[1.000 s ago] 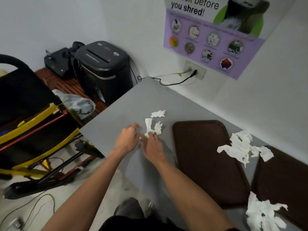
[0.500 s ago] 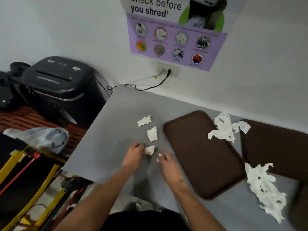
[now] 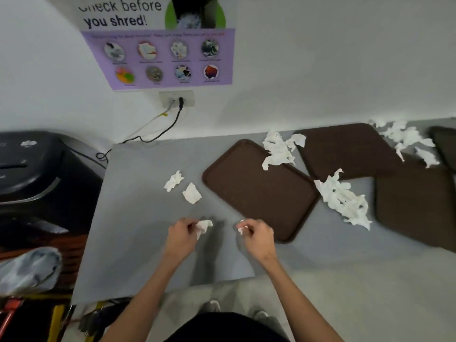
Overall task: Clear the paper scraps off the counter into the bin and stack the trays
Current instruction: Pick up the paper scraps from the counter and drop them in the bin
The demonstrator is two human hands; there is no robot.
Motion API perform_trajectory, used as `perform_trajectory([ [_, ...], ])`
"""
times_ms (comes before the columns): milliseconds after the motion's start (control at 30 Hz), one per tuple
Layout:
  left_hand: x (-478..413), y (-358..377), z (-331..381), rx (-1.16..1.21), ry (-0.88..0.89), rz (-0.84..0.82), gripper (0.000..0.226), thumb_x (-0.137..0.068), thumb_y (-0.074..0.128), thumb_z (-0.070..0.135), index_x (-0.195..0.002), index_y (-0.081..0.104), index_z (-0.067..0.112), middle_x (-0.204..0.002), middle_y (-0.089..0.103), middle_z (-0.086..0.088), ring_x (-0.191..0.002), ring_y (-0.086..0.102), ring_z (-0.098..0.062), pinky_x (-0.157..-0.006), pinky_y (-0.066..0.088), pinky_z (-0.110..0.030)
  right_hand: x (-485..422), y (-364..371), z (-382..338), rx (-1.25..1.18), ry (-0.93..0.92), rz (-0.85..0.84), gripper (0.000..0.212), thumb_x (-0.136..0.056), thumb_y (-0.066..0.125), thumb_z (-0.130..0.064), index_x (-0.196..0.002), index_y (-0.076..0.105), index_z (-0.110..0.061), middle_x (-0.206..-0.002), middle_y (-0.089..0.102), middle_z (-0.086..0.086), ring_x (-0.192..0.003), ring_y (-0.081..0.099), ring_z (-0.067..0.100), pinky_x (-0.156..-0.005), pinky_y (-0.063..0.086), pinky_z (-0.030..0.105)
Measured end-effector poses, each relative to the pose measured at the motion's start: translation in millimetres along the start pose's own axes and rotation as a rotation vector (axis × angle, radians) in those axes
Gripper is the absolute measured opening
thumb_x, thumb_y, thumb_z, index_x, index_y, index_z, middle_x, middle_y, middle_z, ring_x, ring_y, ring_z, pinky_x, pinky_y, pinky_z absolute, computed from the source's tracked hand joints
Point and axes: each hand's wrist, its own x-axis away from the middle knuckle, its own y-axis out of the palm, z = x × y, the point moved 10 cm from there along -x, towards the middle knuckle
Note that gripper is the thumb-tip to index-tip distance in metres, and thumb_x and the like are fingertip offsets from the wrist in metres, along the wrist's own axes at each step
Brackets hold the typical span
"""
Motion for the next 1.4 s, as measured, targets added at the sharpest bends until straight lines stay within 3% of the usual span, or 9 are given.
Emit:
perform_trajectory([
  [133, 11.9, 18.5, 79.1, 0.096, 0.075, -0.001, 0.017, -0.092, 0.068, 0.037, -0.086, 0.072, 0.022, -0.075, 0.071, 0.004, -0.073, 0.067, -0.017, -0.071, 0.048, -0.031, 29.6, -79.7, 33.5, -0.207, 0.145, 0.195, 0.009, -0.09, 0.07, -0.032, -0.088, 0.078, -0.034, -0.083, 0.074, -0.011, -0.08, 0.068, 0.003, -0.08, 0.051, 0.025],
  [267, 30.8, 69.1, 161.8, 0.188, 0.186, -0.055, 0.019, -0.087, 0.078, 0.044, -0.086, 0.072, 0.027, -0.07, 0.071, 0.014, -0.066, 0.066, -0.003, -0.062, 0.05, -0.025, 61.7, -158.9, 86.0, -0.321, 0.24, 0.354, 0.01, -0.086, 0.08, -0.031, -0.082, 0.071, -0.031, -0.075, 0.074, -0.012, -0.072, 0.068, 0.0, -0.072, 0.052, 0.022],
  [400, 62.0, 141.6, 245.4, 0.245, 0.313, -0.132, 0.01, -0.086, 0.082, 0.031, -0.086, 0.073, 0.028, -0.076, 0.074, 0.016, -0.071, 0.071, -0.005, -0.068, 0.058, -0.033, 98.5, -241.1, 142.9, -0.325, 0.223, 0.446, 0.017, -0.096, 0.075, -0.024, -0.087, 0.064, -0.032, -0.083, 0.075, -0.016, -0.08, 0.071, -0.006, -0.07, 0.044, 0.003],
  [700, 170.1, 342.1, 420.4, 0.322, 0.407, -0.397, 0.026, -0.095, 0.069, 0.009, -0.108, 0.068, 0.032, -0.093, 0.075, 0.015, -0.087, 0.07, -0.005, -0.072, 0.05, -0.019, 183.4, -419.7, 314.4, -0.483, 0.191, 0.639, 0.013, -0.104, 0.065, -0.018, -0.113, 0.069, -0.026, -0.101, 0.076, -0.014, -0.083, 0.077, 0.003, -0.083, 0.064, 0.037],
  [900, 227.0, 461.7, 527.8, 0.335, 0.419, -0.545, 0.029, -0.097, 0.061, -0.002, -0.092, 0.073, 0.024, -0.09, 0.077, 0.004, -0.081, 0.073, -0.018, -0.073, 0.057, -0.037, 236.4, -525.4, 439.0, -0.515, 0.332, 0.781, 0.011, -0.102, 0.07, -0.019, -0.111, 0.074, -0.025, -0.093, 0.078, -0.014, -0.085, 0.077, 0.003, -0.084, 0.064, 0.042],
  [1000, 242.5, 516.6, 577.3, 0.29, 0.427, -0.605, 0.023, -0.096, 0.064, 0.005, -0.093, 0.075, 0.025, -0.09, 0.078, 0.003, -0.084, 0.073, -0.025, -0.078, 0.057, -0.049, 260.7, -569.4, 498.5, -0.548, 0.418, 0.877, 0.01, -0.101, 0.07, -0.023, -0.109, 0.074, -0.028, -0.093, 0.076, -0.021, -0.088, 0.077, 0.003, -0.086, 0.064, 0.038],
  [1133, 258.4, 593.8, 653.3, 0.255, 0.47, -0.64, 0.009, -0.088, 0.08, 0.024, -0.095, 0.075, 0.027, -0.091, 0.077, 0.01, -0.085, 0.072, -0.011, -0.079, 0.058, -0.038, 280.0, -621.8, 588.9, -0.545, 0.543, 0.969, 0.015, -0.096, 0.075, -0.025, -0.11, 0.075, -0.03, -0.1, 0.076, -0.017, -0.093, 0.073, -0.002, -0.083, 0.062, 0.026],
  [1233, 260.4, 668.6, 707.6, 0.257, 0.477, -0.685, 0.024, -0.08, 0.087, 0.04, -0.091, 0.074, 0.023, -0.092, 0.078, 0.014, -0.084, 0.073, -0.006, -0.076, 0.058, -0.03, 282.5, -662.5, 657.3, -0.51, 0.62, 1.013, 0.019, -0.094, 0.078, -0.027, -0.113, 0.075, -0.031, -0.11, 0.073, -0.012, -0.094, 0.072, -0.003, -0.08, 0.06, 0.017],
  [1400, 263.6, 808.8, 795.6, 0.229, 0.497, -0.824, 0.017, -0.088, 0.081, 0.024, -0.089, 0.065, 0.025, -0.096, 0.078, 0.012, -0.091, 0.075, -0.013, -0.085, 0.06, -0.047, 291.3, -739.2, 751.7, -0.5, 0.755, 1.04, 0.016, -0.097, 0.076, -0.027, -0.112, 0.075, -0.03, -0.109, 0.072, -0.015, -0.097, 0.07, -0.001, -0.075, 0.05, 0.005],
])
